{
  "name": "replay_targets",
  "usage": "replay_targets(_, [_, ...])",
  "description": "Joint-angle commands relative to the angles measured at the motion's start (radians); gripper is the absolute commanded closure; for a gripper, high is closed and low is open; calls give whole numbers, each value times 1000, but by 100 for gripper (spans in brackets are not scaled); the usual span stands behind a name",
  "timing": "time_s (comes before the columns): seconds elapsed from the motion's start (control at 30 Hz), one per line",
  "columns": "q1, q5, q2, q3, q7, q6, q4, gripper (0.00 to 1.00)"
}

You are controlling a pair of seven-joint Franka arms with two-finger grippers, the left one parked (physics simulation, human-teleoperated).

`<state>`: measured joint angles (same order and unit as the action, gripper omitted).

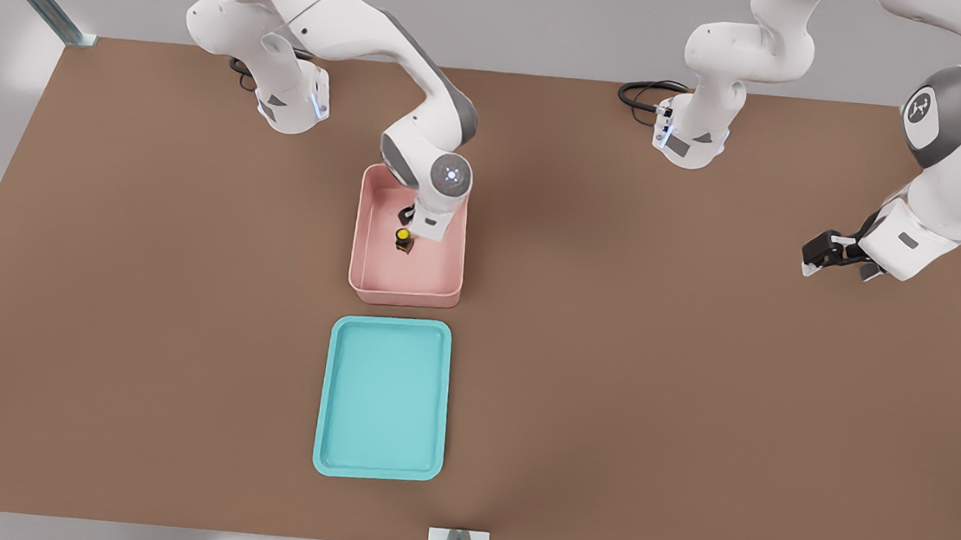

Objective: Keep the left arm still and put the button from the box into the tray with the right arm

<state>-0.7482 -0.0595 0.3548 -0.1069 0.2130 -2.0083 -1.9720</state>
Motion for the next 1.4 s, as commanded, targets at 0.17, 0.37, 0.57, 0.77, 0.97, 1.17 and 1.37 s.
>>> replay_targets(0.17, [38, 107, -5, 23, -595, -323, -105, 0])
replay_targets(0.37, [44, 106, -26, 65, -804, -319, -136, 0])
replay_targets(0.57, [47, 106, -43, 65, -868, -314, -196, 0])
replay_targets(0.77, [52, 106, -16, 65, -877, -356, -197, 0])
replay_targets(0.97, [52, 101, -14, 65, -865, -356, -215, 0])
replay_targets(1.17, [52, 99, 1, 64, -862, -356, -220, 0])
replay_targets(1.37, [50, 99, 10, 62, -862, -368, -219, 29])
